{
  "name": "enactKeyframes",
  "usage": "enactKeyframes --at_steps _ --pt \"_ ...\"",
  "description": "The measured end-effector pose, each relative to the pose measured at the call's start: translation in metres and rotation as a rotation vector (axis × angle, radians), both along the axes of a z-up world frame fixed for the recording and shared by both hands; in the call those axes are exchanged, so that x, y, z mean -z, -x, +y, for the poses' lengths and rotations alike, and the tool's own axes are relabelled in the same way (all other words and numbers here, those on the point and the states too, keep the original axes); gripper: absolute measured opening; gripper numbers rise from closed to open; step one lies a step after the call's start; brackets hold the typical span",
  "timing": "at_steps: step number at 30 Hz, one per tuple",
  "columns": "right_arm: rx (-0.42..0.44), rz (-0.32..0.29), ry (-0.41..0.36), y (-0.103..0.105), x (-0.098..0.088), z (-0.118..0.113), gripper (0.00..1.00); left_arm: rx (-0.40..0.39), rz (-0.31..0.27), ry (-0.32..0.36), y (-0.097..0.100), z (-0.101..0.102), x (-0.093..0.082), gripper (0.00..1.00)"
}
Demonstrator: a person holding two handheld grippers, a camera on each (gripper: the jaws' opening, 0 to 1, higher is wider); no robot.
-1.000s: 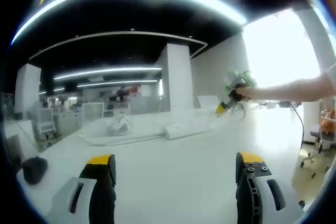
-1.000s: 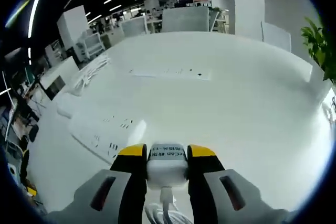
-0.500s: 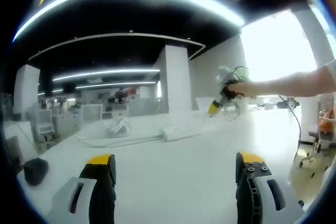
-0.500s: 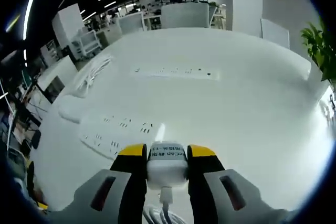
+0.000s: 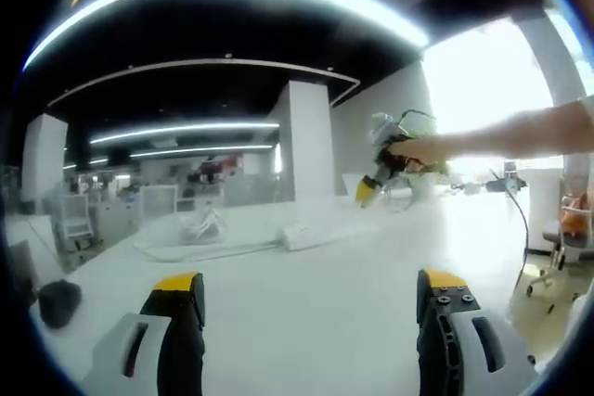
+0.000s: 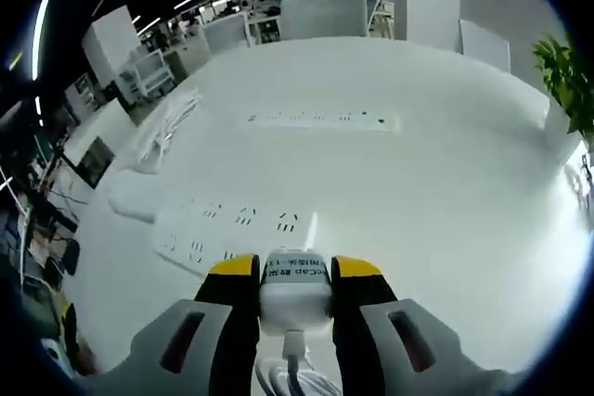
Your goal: Straighten the power strip on the desk, plug the charger into it
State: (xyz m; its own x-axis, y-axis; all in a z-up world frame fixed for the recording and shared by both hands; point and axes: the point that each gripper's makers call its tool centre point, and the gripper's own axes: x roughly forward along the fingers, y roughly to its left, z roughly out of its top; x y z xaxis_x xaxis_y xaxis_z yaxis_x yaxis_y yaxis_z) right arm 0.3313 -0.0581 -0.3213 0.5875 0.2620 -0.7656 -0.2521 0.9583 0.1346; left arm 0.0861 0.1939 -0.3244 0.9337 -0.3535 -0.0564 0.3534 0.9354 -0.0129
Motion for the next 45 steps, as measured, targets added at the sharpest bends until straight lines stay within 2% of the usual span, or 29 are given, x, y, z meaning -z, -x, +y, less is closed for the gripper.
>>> enactKeyframes --at_steps 12,26,28,45 --pt "-0.011 0.041 0.062 0.004 0.014 0.019 0.27 0.001 0.004 0.000 0.000 0.001 0.001 0.98" --pt "0.000 0.069 0.095 0.002 0.018 0.018 0.27 -0.016 0.008 0.004 0.000 0.009 0.003 0.98" --pt "-0.001 0.075 0.101 -0.003 0.018 0.018 0.27 -0.017 0.007 0.006 0.001 0.009 0.003 0.97" --pt "0.007 0.108 0.117 0.007 0.024 0.013 0.27 -0.011 -0.001 0.010 0.004 0.008 0.001 0.97"
